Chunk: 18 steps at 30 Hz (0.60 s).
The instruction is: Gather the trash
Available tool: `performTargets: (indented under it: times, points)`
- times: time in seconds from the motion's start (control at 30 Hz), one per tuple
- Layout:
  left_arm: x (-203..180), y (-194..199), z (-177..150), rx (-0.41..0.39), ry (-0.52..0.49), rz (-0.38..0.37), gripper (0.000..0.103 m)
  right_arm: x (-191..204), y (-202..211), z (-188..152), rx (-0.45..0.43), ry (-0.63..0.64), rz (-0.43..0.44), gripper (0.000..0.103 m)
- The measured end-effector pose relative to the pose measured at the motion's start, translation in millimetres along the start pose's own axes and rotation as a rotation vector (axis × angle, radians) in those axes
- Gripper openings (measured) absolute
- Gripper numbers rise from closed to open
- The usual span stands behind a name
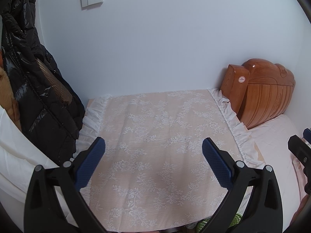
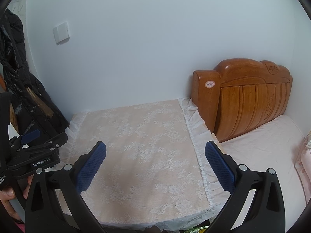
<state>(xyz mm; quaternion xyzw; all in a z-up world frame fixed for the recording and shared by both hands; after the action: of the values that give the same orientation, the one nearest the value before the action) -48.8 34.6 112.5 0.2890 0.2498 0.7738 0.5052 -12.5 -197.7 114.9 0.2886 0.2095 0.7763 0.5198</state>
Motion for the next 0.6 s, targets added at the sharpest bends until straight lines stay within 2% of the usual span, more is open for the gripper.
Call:
performTargets:
  times: [0.6]
  points:
    - [0.8, -1.2, -1.1, 0.005, -0.001, 0.001, 0.096, 2.9, -1.5, -0.7, 0.003, 0.002, 0.003, 0.101]
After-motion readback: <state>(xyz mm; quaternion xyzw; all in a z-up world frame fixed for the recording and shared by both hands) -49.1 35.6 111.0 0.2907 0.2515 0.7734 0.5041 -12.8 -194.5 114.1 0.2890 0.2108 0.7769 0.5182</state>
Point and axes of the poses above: each gripper's, at about its wrist camera, not at the fingertips, and y roughly against the way its jaws point, x to its left, z to its top, the point moved 1 cm from there along -y, roughly the way its jaws point, and after that the axes turned 15 degrees about z, right-handed, at the moved point
